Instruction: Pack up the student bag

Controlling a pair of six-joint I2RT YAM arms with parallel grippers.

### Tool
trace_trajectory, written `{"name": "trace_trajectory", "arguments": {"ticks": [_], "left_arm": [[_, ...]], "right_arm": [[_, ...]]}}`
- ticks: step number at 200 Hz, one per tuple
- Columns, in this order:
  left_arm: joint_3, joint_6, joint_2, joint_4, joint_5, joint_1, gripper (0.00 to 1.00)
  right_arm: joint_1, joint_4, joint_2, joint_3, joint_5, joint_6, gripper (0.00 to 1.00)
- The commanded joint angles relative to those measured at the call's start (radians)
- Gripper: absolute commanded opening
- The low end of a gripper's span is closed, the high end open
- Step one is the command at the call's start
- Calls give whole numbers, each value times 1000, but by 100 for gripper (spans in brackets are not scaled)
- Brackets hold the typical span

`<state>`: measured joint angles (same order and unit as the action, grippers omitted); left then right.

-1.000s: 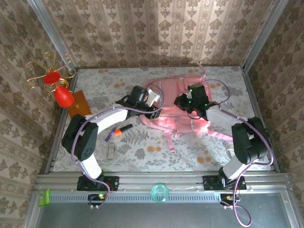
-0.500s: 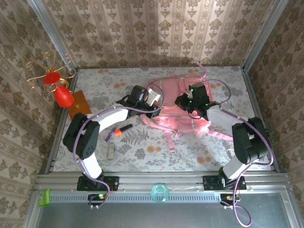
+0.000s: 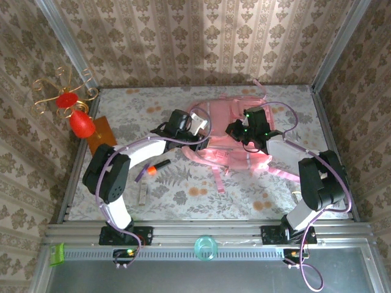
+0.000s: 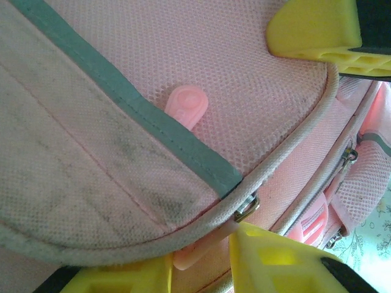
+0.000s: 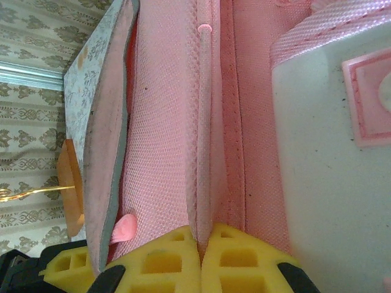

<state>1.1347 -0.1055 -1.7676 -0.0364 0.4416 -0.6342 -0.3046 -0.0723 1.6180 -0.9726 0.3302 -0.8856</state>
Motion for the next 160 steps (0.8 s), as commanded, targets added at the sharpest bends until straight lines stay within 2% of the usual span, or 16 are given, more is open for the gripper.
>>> {"name": "trace_trajectory", "arguments": {"ticks": [1,44,68,76,122,160], "left_arm": [[13,9,-30,114,91,-28,28],[38,20,-61,90,36,-34,23],[39,10,-62,99,37,-35,9],[36,13,-58,98,32,-35,0],[-31,38,10,116,-64,-22,0],[-73,57,63,112,-125,12,0]], "right_arm": [[-24,-78,1,-19,109,20,0],[-25,-77,3,-25,120,17,0],[-21,-66,8,-25,118,32,0],[-19,-54,10,-28,116,45,0],[26,174,16,-84,86,274,0],[79,273,3,-83,66,391,0]]}}
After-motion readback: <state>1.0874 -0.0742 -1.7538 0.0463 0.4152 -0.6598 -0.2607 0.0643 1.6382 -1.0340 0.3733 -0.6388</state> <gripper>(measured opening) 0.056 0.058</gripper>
